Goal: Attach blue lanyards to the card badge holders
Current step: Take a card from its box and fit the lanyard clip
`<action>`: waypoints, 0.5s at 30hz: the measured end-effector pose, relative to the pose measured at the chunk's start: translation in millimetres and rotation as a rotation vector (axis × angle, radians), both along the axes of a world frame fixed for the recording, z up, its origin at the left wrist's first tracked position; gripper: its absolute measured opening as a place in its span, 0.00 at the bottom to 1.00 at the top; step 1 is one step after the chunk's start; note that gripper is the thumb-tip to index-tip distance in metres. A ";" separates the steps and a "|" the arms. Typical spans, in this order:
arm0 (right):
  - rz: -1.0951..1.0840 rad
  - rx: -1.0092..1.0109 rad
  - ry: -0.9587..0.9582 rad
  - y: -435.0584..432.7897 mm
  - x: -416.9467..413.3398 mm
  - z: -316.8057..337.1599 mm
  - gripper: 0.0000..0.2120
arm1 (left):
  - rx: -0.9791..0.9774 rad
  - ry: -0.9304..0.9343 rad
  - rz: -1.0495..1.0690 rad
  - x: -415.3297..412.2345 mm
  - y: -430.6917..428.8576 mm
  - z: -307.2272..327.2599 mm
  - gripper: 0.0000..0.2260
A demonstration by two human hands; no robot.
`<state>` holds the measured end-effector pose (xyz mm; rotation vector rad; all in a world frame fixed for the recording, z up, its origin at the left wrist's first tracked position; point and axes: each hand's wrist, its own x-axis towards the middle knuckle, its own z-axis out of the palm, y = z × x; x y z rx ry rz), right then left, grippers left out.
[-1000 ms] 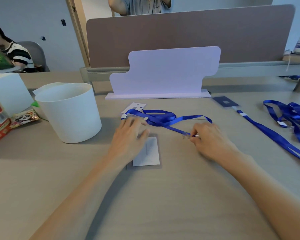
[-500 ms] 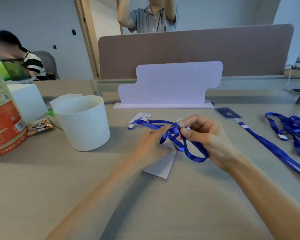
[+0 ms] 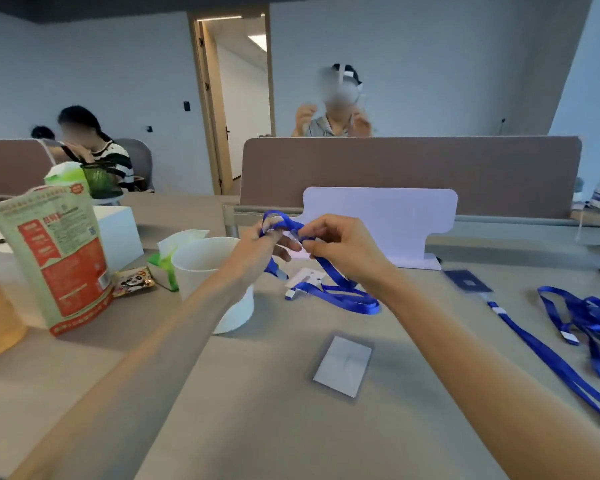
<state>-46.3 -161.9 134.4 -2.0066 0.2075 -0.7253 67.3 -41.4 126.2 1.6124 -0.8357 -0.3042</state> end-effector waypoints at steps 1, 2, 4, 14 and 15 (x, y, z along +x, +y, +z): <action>0.019 0.032 -0.019 9.3 15.0 7.5 0.06 | -0.005 -0.026 0.040 6.7 12.1 10.7 0.12; 0.033 0.071 -0.033 17.8 30.8 14.1 0.06 | 0.000 -0.059 0.085 16.5 23.1 18.8 0.12; 0.060 0.165 -0.042 32.5 62.6 23.8 0.06 | 0.012 -0.142 0.183 41.3 41.5 30.1 0.12; 0.068 0.262 0.327 54.7 173.2 12.7 0.12 | 0.570 -0.266 0.325 123.6 66.2 32.6 0.04; 0.066 0.221 0.354 52.9 174.3 13.0 0.13 | 0.609 -0.261 0.307 130.6 66.5 28.9 0.08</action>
